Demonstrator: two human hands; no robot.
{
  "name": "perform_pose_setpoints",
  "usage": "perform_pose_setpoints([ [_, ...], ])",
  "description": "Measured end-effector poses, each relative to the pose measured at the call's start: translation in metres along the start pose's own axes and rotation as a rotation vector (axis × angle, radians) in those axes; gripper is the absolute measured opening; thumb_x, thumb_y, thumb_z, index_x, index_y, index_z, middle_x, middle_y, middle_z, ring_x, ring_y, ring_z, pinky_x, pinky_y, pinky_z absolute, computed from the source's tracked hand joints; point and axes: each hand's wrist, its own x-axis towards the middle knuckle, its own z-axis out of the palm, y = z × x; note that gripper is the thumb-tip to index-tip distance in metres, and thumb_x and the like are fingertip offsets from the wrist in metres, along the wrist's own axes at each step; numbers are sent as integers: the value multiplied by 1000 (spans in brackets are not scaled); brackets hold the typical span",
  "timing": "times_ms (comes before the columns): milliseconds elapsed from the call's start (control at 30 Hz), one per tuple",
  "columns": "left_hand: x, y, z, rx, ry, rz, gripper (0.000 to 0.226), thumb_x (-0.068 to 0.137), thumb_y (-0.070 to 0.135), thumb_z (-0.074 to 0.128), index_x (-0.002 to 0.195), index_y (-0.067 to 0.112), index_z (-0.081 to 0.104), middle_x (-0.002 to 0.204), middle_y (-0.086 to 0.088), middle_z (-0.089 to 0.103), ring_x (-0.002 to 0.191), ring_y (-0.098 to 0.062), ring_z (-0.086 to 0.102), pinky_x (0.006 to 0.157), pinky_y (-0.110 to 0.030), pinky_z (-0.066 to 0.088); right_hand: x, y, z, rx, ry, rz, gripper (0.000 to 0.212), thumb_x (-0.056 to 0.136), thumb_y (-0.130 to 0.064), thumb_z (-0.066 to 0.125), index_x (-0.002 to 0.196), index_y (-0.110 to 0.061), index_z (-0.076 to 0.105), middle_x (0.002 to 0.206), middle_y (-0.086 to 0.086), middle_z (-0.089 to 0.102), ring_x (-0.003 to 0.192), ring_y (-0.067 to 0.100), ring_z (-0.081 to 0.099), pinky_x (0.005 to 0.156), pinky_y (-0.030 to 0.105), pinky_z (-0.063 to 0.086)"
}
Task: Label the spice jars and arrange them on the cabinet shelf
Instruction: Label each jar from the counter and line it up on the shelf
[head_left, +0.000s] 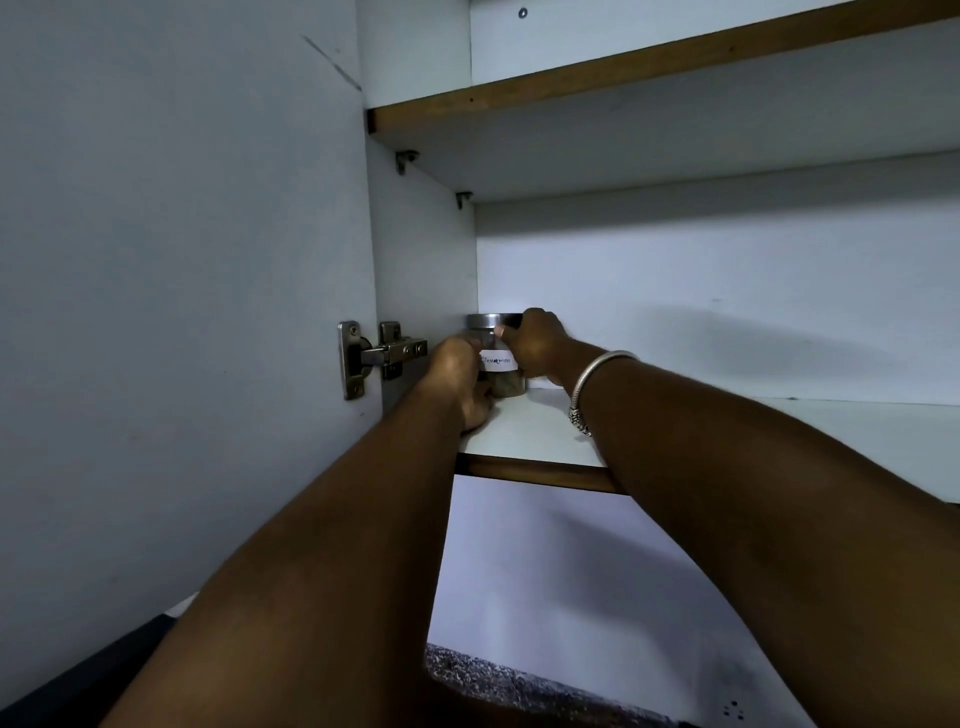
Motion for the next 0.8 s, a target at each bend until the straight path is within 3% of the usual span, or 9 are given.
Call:
perform_pose_setpoints([
  [100, -4, 0, 0, 4, 38, 4, 33, 96, 17, 39, 70, 17, 59, 72, -5, 66, 77, -24, 60, 79, -34, 46, -4, 2, -2, 121, -27, 38, 35, 101, -37, 61, 115, -6, 67, 117, 17, 71, 110, 36, 66, 96, 47, 57],
  [200, -8, 2, -1, 3, 82, 16, 34, 98, 21, 36, 77, 16, 63, 82, -6, 70, 86, -24, 64, 98, -42, 42, -9, -1, -11, 147, -26, 50, 34, 98, -46, 63, 92, -14, 55, 101, 10, 60, 90, 26, 58, 74, 36, 49],
  [267, -14, 0, -1, 3, 87, 31, 35, 98, 19, 34, 79, 16, 63, 79, -5, 73, 87, -23, 65, 94, -41, 44, -19, -8, -20, 198, 19, 68, 38, 96, -50, 64, 95, -14, 49, 100, 10, 52, 82, 25, 52, 67, 34, 43],
  [367, -34, 5, -1, 11, 60, 62, 36, 99, 18, 35, 80, 14, 65, 67, -4, 74, 76, -23, 65, 91, -42, 49, -45, -24, -36, 328, 73, 84, 34, 95, -42, 68, 96, -9, 58, 98, 13, 59, 93, 32, 63, 81, 42, 60],
  [433, -52, 12, 5, 62, 35, 113, 31, 97, 19, 41, 86, 12, 69, 84, -11, 72, 76, -29, 66, 77, -40, 52, -69, -35, -48, 452, 80, 67, 27, 93, -30, 71, 98, -4, 66, 98, 17, 67, 98, 34, 70, 94, 53, 60],
  [533, -103, 3, 16, 101, -41, 251, 23, 96, 14, 49, 83, 14, 68, 95, -14, 66, 86, -26, 59, 66, -33, 43, -134, -43, -64, 543, 135, 11, 12, 88, -20, 74, 82, -14, 66, 98, 16, 73, 94, 30, 72, 94, 58, 57],
  [667, -201, -38, 16, 135, -122, 450, 33, 107, 19, 43, 86, 19, 69, 92, -3, 73, 81, -14, 66, 68, -28, 51, -240, -42, -72, 506, 213, -89, 10, 87, -20, 70, 91, -11, 68, 103, 19, 75, 100, 31, 73, 91, 52, 59],
  [733, -253, -67, -1, 151, -177, 490, 29, 107, 18, 42, 100, 18, 70, 105, -6, 76, 95, -18, 71, 85, -36, 60, -300, -30, -67, 529, 199, -134, 9, 89, -22, 67, 93, -13, 68, 100, 9, 76, 97, 20, 75, 90, 46, 61],
  [800, -295, -99, -22, 223, -251, 478, 28, 104, 16, 44, 115, 16, 70, 119, -10, 74, 114, -23, 70, 104, -48, 55, -356, -14, -56, 507, 192, -170, 11, 92, -21, 67, 99, -13, 68, 104, 7, 74, 102, 19, 73, 92, 44, 60],
])
